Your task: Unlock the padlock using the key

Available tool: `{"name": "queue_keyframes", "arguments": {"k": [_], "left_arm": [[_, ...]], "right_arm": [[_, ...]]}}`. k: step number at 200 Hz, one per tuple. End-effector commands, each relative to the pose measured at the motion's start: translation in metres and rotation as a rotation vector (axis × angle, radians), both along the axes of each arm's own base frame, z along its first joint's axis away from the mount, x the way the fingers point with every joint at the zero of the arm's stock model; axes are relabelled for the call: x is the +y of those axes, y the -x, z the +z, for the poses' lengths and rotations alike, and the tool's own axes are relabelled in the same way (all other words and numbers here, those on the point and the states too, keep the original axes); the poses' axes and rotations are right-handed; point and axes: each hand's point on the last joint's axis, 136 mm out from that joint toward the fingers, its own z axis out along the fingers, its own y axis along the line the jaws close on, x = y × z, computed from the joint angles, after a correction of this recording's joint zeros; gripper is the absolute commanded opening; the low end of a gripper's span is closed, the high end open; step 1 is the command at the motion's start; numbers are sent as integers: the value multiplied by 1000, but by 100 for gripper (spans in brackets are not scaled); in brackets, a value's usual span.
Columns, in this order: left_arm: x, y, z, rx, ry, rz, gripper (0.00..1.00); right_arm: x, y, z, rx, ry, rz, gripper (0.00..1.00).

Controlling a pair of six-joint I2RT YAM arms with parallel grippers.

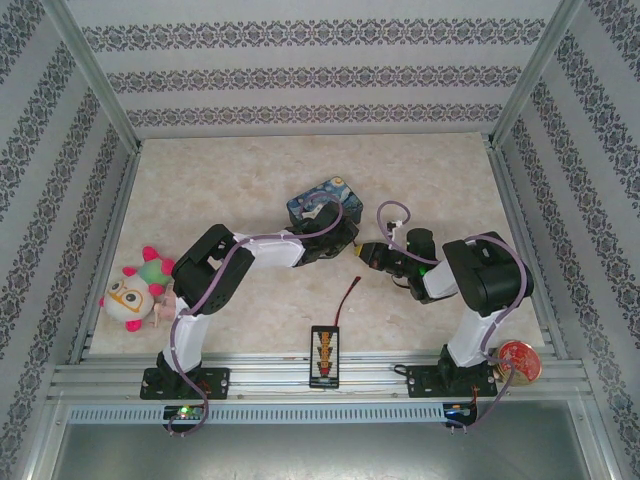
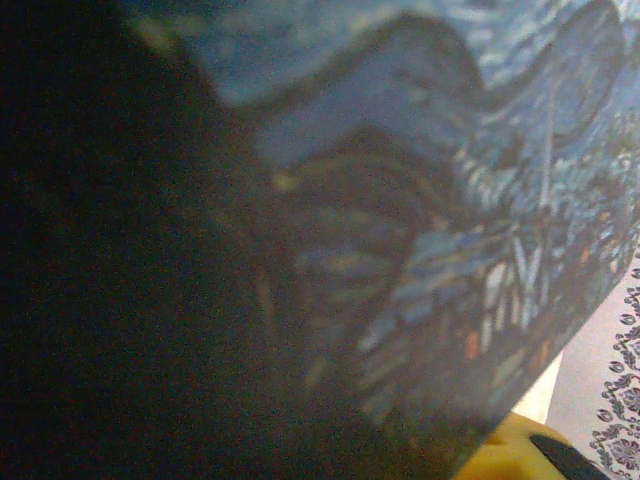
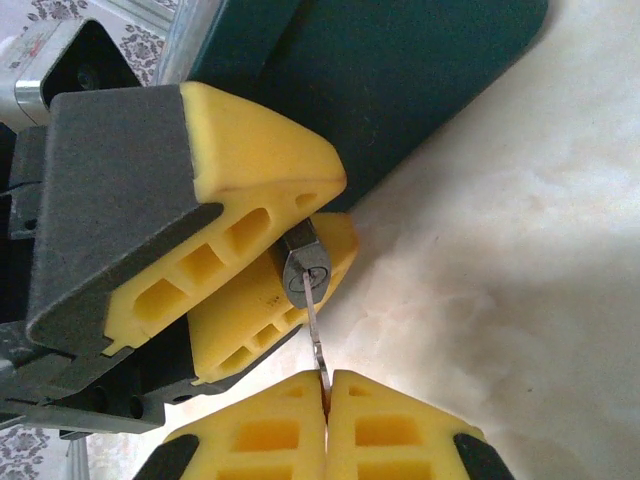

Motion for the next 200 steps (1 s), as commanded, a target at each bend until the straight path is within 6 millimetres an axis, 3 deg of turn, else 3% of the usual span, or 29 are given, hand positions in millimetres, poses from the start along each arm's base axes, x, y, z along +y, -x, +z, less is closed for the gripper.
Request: {"name": "queue_keyframes", "arguments": {"k": [1,113,200], "left_arm": [[-12,18,-9,82,58,-28,0],[-13,20,-10,82,62,-40,0],[-13,22,-11,84,61,-49,0]], "right_arm": [[3,-6,26,-134,-2,10,0],[2,-12,4,6,-48,5,0],[-11,-29,14,50,-117,-65,0]]}}
